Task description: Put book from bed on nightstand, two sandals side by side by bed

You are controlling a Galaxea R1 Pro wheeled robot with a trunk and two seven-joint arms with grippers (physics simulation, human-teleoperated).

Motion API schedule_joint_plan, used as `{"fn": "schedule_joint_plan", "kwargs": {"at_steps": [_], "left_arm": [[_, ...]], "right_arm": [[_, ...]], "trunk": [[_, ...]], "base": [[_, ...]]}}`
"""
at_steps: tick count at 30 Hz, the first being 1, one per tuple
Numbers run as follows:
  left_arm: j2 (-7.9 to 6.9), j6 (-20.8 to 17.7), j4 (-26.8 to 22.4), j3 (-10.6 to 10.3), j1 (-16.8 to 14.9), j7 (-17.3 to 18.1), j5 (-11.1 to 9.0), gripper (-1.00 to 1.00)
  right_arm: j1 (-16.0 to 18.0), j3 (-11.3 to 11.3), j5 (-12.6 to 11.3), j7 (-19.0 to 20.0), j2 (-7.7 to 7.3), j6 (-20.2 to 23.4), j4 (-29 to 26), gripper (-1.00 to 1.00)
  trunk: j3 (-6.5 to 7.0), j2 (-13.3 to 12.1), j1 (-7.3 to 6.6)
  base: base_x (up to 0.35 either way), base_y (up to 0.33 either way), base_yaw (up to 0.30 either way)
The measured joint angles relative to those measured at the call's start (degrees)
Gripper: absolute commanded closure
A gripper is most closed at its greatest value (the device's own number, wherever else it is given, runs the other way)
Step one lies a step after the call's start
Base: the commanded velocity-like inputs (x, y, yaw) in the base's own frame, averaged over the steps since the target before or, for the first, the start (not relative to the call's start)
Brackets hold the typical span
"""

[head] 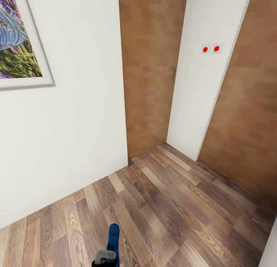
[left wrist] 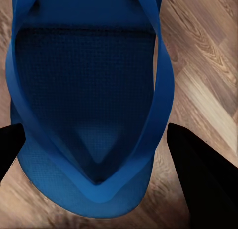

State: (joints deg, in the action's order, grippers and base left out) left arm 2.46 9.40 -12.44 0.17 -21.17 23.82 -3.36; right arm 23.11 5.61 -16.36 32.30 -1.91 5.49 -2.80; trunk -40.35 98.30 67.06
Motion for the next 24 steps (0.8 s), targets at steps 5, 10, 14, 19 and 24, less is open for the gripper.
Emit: {"fn": "schedule_joint_plan", "kwargs": {"at_steps": [5,10,14,19,24], "left_arm": [[0.0,0.0,0.0,0.0,0.0,0.0,0.0,1.0],[0.0,0.0,0.01,-0.01,0.02,0.0,0.01,1.0],[0.0,0.0,0.0,0.0,0.03,0.0,0.01,1.0],[0.0,0.0,0.0,-0.01,0.0,0.0,0.02,1.0],[0.0,0.0,0.01,-0.01,0.02,0.0,0.02,1.0]], "right_arm": [[0.0,0.0,0.0,0.0,-0.02,-0.02,0.0,-1.0],[0.0,0.0,0.0,0.0,-0.01,-0.02,0.0,-1.0],[0.0,0.0,0.0,-0.04,0.0,-0.02,0.0,-1.0],[0.0,0.0,0.0,-0.08,0.0,-0.02,0.0,-1.0],[0.0,0.0,0.0,-0.09,-0.03,-0.02,0.0,-1.0]], "trunk": [[0.0,0.0,0.0],[0.0,0.0,-0.01],[0.0,0.0,-0.01],[0.0,0.0,-0.01],[0.0,0.0,-0.01]], "base": [[0.239,-0.006,0.0],[0.251,-0.001,0.0],[0.253,0.0,0.0],[0.253,0.0,0.0],[0.253,0.0,0.0]]}}
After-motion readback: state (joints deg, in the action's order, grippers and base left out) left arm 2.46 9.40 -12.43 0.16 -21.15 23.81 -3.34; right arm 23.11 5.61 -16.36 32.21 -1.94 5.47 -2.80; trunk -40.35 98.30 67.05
